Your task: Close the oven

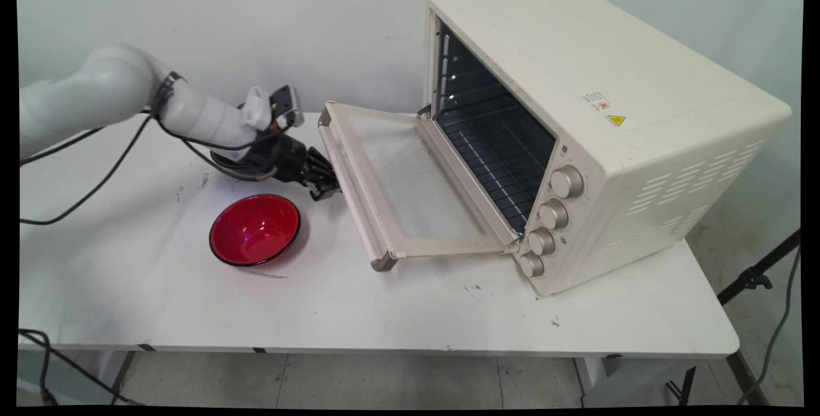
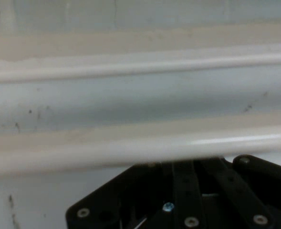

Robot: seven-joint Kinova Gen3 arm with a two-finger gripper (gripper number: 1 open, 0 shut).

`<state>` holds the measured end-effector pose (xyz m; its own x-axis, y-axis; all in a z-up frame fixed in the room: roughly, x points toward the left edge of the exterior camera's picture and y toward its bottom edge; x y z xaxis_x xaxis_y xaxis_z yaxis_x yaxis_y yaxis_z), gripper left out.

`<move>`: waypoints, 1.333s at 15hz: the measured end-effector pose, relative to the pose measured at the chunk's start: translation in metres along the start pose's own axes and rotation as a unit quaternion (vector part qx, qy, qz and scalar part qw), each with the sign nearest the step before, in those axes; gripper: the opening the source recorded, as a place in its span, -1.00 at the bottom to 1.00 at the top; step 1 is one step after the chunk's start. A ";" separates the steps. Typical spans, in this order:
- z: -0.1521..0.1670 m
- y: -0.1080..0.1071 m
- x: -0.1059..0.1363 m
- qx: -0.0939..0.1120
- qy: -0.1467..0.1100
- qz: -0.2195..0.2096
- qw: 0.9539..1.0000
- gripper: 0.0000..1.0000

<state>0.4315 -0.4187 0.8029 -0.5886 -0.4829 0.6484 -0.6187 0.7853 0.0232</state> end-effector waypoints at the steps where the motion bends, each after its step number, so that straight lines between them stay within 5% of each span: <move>1: 0.004 0.000 0.002 0.000 0.000 0.002 1.000 -1.00; 8: 0.021 -0.005 0.030 0.008 0.006 -0.004 1.000 -1.00; 20: -0.014 -0.020 0.108 0.020 0.056 -0.013 0.998 -1.00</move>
<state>0.3877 -0.4812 0.8826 -0.5122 -0.4549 0.7285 -0.6544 0.7561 0.0120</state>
